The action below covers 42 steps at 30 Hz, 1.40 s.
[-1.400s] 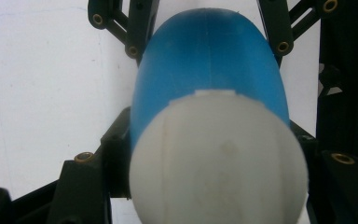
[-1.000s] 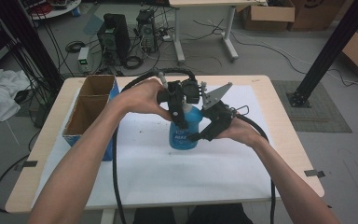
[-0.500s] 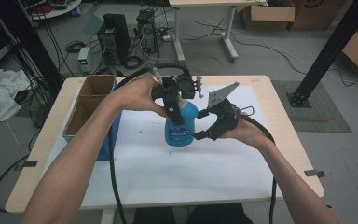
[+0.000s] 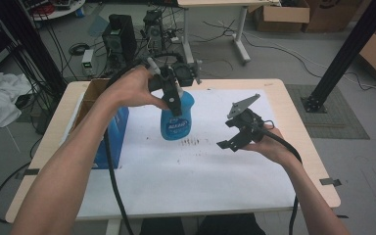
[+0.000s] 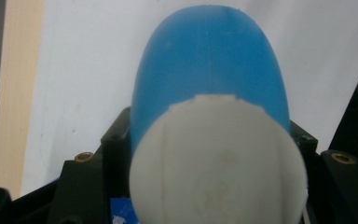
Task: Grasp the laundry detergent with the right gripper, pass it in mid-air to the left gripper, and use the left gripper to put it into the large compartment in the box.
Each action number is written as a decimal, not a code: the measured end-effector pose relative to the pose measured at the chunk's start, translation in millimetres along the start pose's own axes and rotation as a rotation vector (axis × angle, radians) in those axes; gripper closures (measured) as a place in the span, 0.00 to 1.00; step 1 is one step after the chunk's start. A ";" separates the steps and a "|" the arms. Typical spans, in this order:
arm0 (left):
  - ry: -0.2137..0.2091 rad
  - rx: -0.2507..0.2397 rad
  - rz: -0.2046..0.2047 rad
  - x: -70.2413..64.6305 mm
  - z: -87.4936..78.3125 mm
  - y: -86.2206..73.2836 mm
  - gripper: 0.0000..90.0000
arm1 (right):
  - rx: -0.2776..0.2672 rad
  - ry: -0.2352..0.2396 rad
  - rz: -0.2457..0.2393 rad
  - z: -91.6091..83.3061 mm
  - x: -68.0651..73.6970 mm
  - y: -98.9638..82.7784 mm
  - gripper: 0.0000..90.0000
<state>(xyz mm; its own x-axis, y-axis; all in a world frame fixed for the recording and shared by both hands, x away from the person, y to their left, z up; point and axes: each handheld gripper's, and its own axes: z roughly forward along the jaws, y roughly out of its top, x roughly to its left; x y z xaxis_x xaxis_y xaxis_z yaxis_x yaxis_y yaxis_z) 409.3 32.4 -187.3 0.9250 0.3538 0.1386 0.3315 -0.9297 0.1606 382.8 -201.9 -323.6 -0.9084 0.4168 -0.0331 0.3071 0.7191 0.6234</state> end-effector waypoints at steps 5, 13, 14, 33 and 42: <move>0.014 0.018 -0.118 14.3 -13.0 -6.1 0.43 | 0.040 -0.029 0.069 0.4 -4.8 -15.9 0.18; 0.051 0.012 -0.314 36.0 -41.5 -19.0 0.43 | 0.112 -0.077 0.163 2.8 -16.8 -31.5 0.19; 0.056 0.011 -0.342 38.8 -44.7 -21.6 0.43 | 0.115 -0.084 0.170 2.5 -17.6 -32.5 0.19; 0.141 0.034 -0.802 81.3 -96.9 -100.5 0.43 | 0.148 -0.124 0.187 -0.5 -25.3 -31.9 0.20; 0.207 0.059 -0.968 88.4 -96.6 -144.6 0.43 | 0.160 -0.143 0.204 -4.4 -29.1 -36.0 0.20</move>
<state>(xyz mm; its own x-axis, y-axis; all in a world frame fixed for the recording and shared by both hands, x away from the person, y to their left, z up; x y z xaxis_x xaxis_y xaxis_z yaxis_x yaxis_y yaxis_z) 425.2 208.0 -103.9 0.2012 0.9692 0.1423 0.9409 -0.2316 0.2469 396.9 -242.3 -341.7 -0.7776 0.6277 -0.0366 0.5305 0.6861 0.4978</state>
